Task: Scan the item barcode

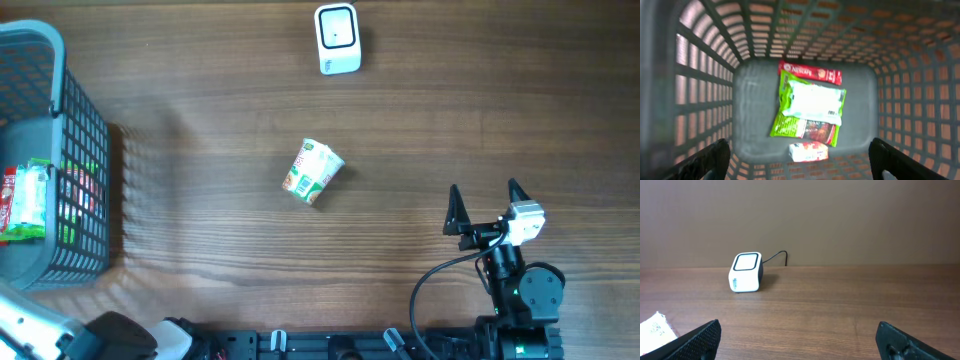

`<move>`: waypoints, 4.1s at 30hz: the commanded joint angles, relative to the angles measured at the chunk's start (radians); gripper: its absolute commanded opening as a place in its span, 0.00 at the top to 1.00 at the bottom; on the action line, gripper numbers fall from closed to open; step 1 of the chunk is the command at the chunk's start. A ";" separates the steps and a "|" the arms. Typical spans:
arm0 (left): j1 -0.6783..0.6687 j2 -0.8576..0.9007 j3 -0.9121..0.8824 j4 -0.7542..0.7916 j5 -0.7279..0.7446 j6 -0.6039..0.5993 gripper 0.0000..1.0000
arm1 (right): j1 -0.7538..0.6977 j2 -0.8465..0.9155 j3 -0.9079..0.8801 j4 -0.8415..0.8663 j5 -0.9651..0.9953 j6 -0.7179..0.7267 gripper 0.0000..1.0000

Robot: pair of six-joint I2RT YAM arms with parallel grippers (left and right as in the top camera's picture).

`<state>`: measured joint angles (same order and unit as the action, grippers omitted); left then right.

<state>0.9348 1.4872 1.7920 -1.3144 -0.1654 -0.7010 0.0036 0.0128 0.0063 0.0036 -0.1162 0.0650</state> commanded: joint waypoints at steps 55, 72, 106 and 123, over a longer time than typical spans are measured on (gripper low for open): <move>0.006 -0.111 -0.235 -0.037 -0.290 0.175 0.52 | -0.001 -0.005 -0.001 0.005 -0.015 -0.010 0.00; 0.003 0.026 -0.032 0.279 0.216 0.525 0.00 | -0.001 -0.005 -0.001 0.005 -0.015 -0.010 0.00; -0.201 0.563 -0.219 0.332 0.176 1.144 0.00 | -0.001 -0.005 -0.001 0.005 -0.015 -0.010 0.00; -0.199 0.564 -0.478 0.572 0.165 1.138 0.20 | -0.001 -0.005 -0.001 0.005 -0.015 -0.010 0.00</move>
<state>0.7319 1.9656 1.4017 -0.7391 -0.0563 0.4355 0.0036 0.0128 0.0063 0.0036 -0.1162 0.0654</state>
